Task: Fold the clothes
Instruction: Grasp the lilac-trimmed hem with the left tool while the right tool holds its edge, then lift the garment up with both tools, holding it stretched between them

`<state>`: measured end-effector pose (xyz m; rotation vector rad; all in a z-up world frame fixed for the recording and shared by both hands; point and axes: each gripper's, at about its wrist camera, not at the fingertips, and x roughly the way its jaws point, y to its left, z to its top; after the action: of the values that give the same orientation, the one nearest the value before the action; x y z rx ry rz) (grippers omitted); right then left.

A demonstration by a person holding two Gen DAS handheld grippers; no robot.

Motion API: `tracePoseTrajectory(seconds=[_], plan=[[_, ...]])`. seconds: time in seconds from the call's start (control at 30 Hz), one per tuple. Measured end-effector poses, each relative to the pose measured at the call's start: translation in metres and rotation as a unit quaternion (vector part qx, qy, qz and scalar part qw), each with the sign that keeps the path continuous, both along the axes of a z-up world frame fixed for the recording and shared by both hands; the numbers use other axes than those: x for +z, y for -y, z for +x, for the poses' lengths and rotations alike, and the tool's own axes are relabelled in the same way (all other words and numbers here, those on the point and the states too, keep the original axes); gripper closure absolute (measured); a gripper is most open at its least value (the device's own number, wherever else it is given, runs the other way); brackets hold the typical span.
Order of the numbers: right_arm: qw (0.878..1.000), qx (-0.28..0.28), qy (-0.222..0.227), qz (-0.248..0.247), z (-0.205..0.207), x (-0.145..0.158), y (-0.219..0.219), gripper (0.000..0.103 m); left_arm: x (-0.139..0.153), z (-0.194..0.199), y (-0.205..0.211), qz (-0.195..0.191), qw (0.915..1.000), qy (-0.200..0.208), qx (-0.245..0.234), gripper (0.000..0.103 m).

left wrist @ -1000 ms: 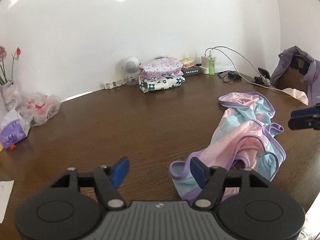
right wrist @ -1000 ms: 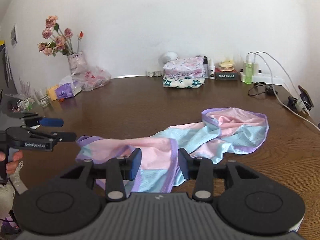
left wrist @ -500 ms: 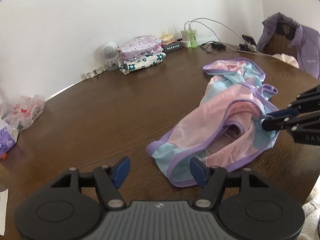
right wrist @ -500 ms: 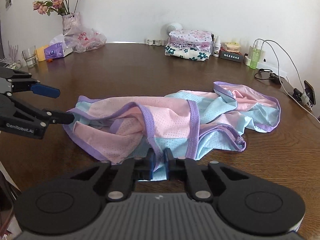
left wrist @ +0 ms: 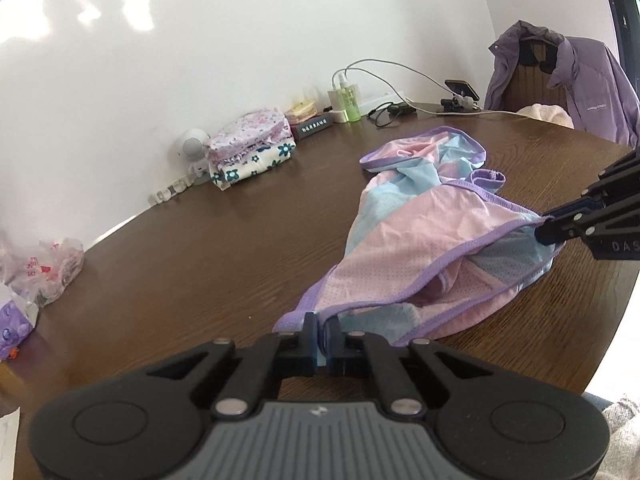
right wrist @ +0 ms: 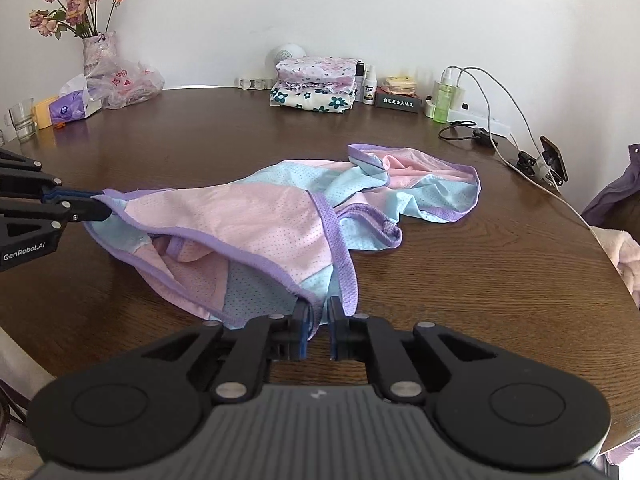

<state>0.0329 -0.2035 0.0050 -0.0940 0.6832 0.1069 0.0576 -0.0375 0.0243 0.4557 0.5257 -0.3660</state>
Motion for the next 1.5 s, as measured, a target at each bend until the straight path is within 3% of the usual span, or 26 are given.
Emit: tracePoseTrajectory(seconds=[0.17,0.3,0.43,0.6,0.87,1.07,1.23,1.3,1.37,1.5], plan=[[1.0,-0.013,0.003,0.002,0.005,-0.008,-0.008,0.09,0.007,-0.015,0.002,-0.003,0.9995,0.028,0.015,0.1],[0.999,-0.023,0.017,-0.035,0.006,-0.01,-0.014,0.089,0.006,-0.023,0.002,-0.005,0.9991,0.032,0.027,0.1],[0.997,-0.021,0.038,-0.058,-0.002,-0.005,-0.012,0.099,-0.001,-0.026,0.002,-0.001,0.9993,0.018,0.034,0.098],[0.996,-0.012,0.072,-0.046,-0.021,0.014,-0.005,0.101,-0.012,-0.026,0.008,0.003,0.9997,-0.002,0.025,0.093],[0.998,-0.019,0.04,-0.034,-0.03,0.005,0.007,0.101,-0.024,-0.027,0.018,0.015,0.9997,-0.012,0.017,0.093],[0.997,-0.041,0.034,-0.052,-0.029,-0.012,0.0,0.093,-0.023,-0.03,0.022,0.022,0.9996,0.001,0.02,0.092],[0.997,-0.053,0.034,-0.05,-0.025,-0.016,-0.002,0.094,-0.026,-0.026,0.024,0.022,0.999,-0.007,0.037,0.089],[0.997,-0.055,0.037,-0.042,-0.025,-0.014,0.001,0.1,-0.027,-0.025,0.025,0.021,0.9988,-0.007,0.043,0.091],[0.997,-0.055,0.046,-0.035,-0.024,-0.008,0.004,0.101,-0.023,-0.023,0.027,0.022,0.9986,0.004,0.047,0.1],[0.994,-0.043,0.093,-0.024,-0.012,0.031,0.015,0.102,0.015,-0.014,0.031,0.028,0.995,0.08,0.053,0.101]])
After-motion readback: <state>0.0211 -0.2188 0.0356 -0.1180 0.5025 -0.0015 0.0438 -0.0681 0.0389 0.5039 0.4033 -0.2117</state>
